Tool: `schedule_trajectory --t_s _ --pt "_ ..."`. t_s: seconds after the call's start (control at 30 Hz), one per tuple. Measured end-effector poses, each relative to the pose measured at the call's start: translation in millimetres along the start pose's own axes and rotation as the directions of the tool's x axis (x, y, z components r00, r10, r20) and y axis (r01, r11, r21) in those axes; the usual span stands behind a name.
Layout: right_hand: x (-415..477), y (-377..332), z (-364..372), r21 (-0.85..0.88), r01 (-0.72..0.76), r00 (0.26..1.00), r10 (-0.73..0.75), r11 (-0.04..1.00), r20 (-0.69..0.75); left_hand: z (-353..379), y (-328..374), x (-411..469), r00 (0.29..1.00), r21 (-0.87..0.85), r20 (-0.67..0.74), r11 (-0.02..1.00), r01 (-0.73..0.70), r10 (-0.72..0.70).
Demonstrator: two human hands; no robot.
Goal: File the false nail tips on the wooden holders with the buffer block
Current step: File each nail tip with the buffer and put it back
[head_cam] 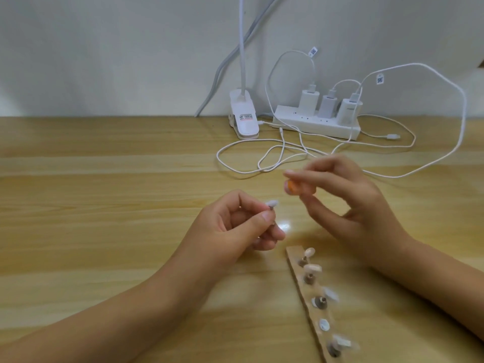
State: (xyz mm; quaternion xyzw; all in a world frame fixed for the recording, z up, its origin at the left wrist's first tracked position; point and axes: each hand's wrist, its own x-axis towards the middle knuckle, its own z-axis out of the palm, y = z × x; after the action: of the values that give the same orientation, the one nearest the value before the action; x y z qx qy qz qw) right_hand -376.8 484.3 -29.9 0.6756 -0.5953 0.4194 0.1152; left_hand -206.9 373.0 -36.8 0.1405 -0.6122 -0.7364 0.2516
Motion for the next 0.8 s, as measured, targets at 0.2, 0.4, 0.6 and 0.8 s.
schedule_trajectory --t_s 0.2,0.4,0.6,0.8 --pt "-0.2 -3.1 -0.3 -0.052 0.062 0.998 -0.061 0.997 0.025 0.5 -0.8 0.6 1.000 0.022 -0.017 1.000 -0.005 0.005" --pt "-0.7 -2.6 2.2 -0.057 0.060 0.997 -0.057 0.997 0.049 0.7 -2.0 0.5 1.000 0.018 -0.026 1.000 0.002 -0.002" --pt "0.8 -3.1 3.5 -0.022 0.084 0.996 -0.083 0.996 0.043 1.1 -3.0 0.7 0.999 0.009 -0.035 1.000 0.005 -0.004" --pt "1.9 -3.4 2.4 0.024 0.052 0.998 -0.052 0.998 0.017 4.3 0.5 -0.6 1.000 0.006 -0.018 1.000 -0.005 0.005"
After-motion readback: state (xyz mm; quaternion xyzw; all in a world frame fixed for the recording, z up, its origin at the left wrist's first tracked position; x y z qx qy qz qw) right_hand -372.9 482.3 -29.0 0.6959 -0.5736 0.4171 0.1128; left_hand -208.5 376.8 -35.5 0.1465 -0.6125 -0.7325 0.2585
